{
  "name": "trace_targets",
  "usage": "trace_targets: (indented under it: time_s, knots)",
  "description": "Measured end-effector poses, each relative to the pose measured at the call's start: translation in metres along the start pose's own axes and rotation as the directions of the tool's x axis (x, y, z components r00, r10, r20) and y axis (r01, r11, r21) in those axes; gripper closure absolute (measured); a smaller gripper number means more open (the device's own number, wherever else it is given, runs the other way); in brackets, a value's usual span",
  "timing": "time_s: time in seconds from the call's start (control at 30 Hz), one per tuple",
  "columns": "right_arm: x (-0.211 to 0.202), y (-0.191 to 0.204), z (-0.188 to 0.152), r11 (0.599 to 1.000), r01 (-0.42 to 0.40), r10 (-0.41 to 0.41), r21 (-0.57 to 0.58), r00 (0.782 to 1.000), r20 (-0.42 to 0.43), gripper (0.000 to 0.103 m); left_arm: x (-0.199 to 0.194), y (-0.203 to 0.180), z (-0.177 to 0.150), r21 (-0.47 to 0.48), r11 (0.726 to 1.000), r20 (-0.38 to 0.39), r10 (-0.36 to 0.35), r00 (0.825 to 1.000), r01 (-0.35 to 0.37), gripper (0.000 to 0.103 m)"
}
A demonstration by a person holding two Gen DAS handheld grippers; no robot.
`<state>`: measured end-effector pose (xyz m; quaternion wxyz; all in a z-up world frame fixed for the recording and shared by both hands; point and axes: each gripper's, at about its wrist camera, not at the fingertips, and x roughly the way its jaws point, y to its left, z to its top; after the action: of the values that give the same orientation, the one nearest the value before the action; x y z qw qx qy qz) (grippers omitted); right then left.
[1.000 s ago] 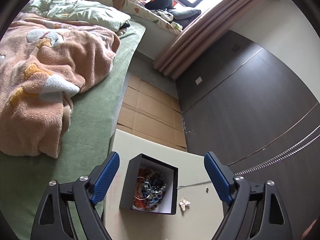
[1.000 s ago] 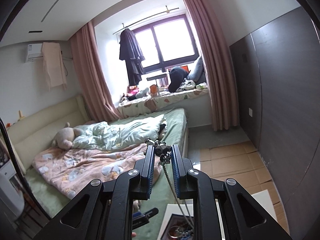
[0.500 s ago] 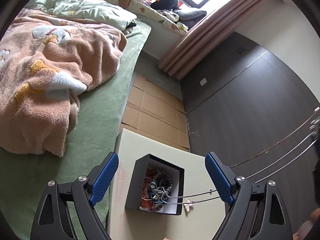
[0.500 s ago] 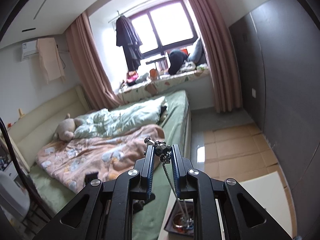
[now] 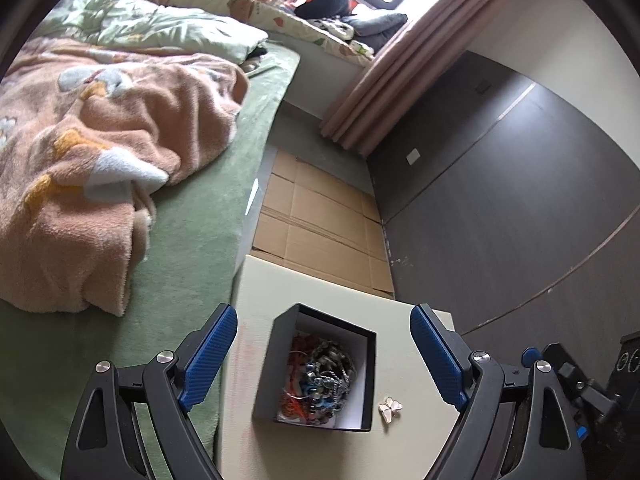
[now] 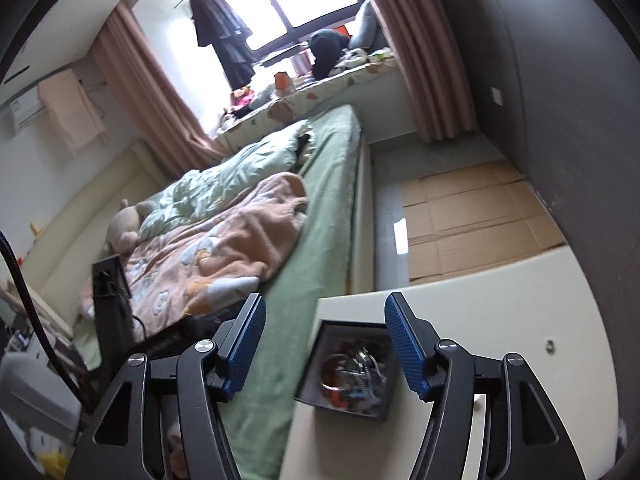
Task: Organize jewelry
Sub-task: 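Move the left gripper to the butterfly pendant and close on it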
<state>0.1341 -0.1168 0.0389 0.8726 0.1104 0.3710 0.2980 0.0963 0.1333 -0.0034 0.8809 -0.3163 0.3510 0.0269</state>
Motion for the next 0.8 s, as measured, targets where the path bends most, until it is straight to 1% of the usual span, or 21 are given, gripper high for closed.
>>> trace_targets:
  time_s: [0.13, 0.27, 0.37, 0.43, 0.53, 0.6, 0.7, 0.8]
  knots:
    - [-0.017, -0.042, -0.008, 0.996, 0.031, -0.033, 0.08, 0.999, 0.021, 0.04, 0.004, -0.019, -0.008, 0.052, 0.999, 0.005, -0.011, 1.0, 0.011, 0.014]
    - [-0.032, -0.087, -0.017, 0.981, 0.102, -0.104, 0.163, 0.995, 0.004, 0.04, 0.012, -0.042, -0.02, 0.102, 0.994, -0.001, -0.026, 1.0, 0.026, 0.014]
    - [-0.042, -0.116, -0.02, 0.959, 0.168, -0.169, 0.228, 0.985, -0.013, 0.04, 0.021, -0.058, -0.029, 0.135, 0.989, -0.027, -0.061, 0.998, 0.064, 0.014]
    - [-0.046, -0.132, -0.022, 0.946, 0.184, -0.182, 0.265, 0.983, -0.031, 0.04, 0.028, -0.069, -0.036, 0.158, 0.984, -0.056, -0.075, 0.996, 0.083, 0.014]
    - [-0.051, -0.146, -0.026, 0.935, 0.199, -0.195, 0.293, 0.98, -0.04, 0.04, 0.037, -0.087, -0.046, 0.214, 0.974, -0.092, -0.061, 0.994, 0.079, 0.014]
    - [-0.054, -0.153, -0.032, 0.928, 0.227, -0.222, 0.297, 0.974, -0.051, 0.04, 0.044, -0.098, -0.054, 0.257, 0.963, -0.117, -0.044, 0.992, 0.073, 0.014]
    - [-0.055, -0.165, -0.042, 0.914, 0.247, -0.233, 0.321, 0.969, -0.082, 0.04, 0.055, -0.112, -0.069, 0.328, 0.943, -0.157, -0.002, 0.988, 0.054, 0.014]
    - [-0.055, -0.174, -0.05, 0.902, 0.281, -0.258, 0.329, 0.96, -0.114, 0.04, 0.064, -0.124, -0.086, 0.399, 0.916, -0.188, 0.031, 0.982, 0.047, 0.019]
